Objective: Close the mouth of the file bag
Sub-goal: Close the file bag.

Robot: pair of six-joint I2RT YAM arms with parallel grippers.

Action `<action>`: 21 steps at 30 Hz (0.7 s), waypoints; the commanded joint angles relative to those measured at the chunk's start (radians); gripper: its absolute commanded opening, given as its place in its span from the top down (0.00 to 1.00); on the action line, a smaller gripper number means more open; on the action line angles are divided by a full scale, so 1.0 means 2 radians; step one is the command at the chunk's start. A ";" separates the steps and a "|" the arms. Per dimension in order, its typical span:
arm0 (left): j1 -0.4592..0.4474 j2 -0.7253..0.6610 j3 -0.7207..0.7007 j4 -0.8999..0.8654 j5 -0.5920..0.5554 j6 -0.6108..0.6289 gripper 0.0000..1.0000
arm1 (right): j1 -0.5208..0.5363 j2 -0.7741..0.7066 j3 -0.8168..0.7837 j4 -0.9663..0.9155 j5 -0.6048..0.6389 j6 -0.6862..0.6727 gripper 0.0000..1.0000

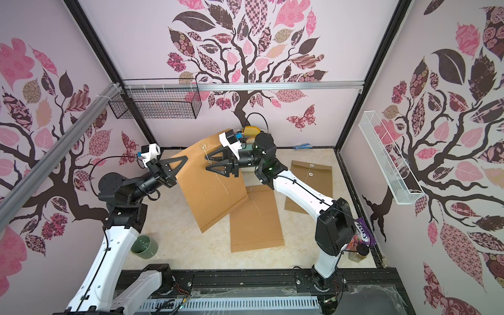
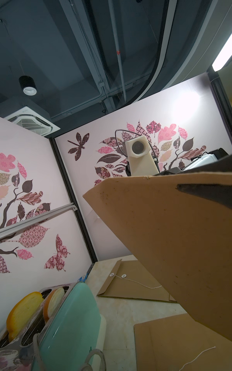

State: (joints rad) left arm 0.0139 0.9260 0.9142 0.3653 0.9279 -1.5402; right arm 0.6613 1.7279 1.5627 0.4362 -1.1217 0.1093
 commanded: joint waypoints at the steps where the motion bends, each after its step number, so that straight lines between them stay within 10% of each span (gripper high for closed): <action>1: -0.002 0.000 0.002 0.021 -0.001 0.004 1.00 | 0.007 -0.001 0.002 0.009 -0.019 0.011 0.51; 21: -0.001 0.006 0.013 0.030 -0.015 -0.008 1.00 | 0.011 -0.020 -0.064 -0.021 -0.041 -0.013 0.56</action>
State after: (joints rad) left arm 0.0139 0.9405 0.9142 0.3737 0.9161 -1.5486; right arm 0.6777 1.7241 1.4494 0.3923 -1.1908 0.0895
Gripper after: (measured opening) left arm 0.043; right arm 0.442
